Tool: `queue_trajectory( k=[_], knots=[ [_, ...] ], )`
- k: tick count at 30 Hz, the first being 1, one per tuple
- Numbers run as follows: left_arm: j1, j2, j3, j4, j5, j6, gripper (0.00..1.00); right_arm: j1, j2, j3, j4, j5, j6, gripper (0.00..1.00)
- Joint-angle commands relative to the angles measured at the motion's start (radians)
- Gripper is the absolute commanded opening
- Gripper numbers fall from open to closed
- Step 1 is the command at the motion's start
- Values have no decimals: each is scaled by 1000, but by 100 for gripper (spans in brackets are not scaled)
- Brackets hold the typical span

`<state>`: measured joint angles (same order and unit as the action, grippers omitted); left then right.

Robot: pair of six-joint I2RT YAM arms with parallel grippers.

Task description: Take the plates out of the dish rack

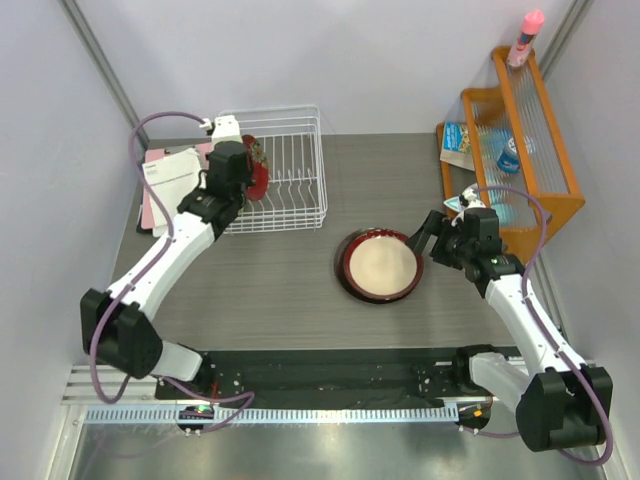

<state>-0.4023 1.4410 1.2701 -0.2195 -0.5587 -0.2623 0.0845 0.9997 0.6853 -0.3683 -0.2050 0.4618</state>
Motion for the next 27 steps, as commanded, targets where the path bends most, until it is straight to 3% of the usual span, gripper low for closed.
queue_trajectory(
  k=[1, 7, 15, 22, 27],
  knots=[
    [0, -149, -21, 3, 159, -148, 0, -2, -47, 37, 3, -66, 1, 90],
    [-4, -257, -153, 45, 495, -345, 0, 6, -82, 43, 52, -248, 35, 90],
    [-27, -330, -342, 274, 831, -587, 0, 50, -141, -27, 213, -300, 147, 91],
    [-59, -332, -452, 445, 934, -693, 0, 109, -75, -61, 342, -326, 207, 91],
    [-101, -314, -475, 459, 934, -693, 0, 162, -10, -66, 434, -317, 227, 91]
  ],
)
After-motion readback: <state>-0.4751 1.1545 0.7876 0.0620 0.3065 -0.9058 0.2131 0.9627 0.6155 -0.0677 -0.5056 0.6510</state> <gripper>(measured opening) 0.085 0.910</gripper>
